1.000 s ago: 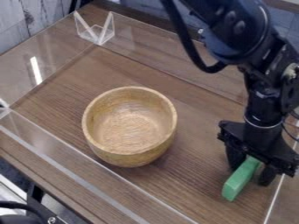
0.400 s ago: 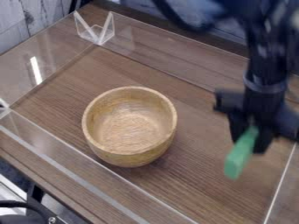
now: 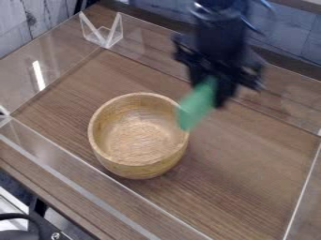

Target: Put green stick into wooden bowl

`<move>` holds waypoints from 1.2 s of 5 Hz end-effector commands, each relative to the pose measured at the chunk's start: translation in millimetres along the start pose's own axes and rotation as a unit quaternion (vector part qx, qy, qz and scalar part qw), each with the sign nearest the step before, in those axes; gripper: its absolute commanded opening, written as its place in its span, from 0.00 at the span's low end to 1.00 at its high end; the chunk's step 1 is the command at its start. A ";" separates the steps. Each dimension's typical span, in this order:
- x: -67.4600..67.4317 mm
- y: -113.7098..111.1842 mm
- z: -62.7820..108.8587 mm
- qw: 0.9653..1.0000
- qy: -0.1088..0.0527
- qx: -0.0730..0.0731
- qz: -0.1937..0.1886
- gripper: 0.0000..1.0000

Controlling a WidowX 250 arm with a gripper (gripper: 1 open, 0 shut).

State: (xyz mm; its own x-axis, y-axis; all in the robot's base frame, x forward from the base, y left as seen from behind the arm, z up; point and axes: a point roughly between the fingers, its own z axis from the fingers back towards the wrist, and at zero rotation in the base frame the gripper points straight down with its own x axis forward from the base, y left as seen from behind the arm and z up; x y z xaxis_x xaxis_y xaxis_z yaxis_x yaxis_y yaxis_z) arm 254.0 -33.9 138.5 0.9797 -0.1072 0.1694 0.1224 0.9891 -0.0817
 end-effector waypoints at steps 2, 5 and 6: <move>6.2 -22.8 12.5 1.000 -0.017 0.001 0.009 0.00; 4.5 -6.2 21.9 1.000 -0.015 0.010 0.008 0.00; 7.0 -16.0 24.7 0.999 -0.018 0.014 0.027 0.00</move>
State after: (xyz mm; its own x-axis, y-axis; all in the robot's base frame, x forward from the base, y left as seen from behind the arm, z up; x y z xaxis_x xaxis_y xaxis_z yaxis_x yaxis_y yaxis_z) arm 249.8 -47.8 149.7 0.9885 -0.0535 0.1414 0.0631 0.9960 -0.0641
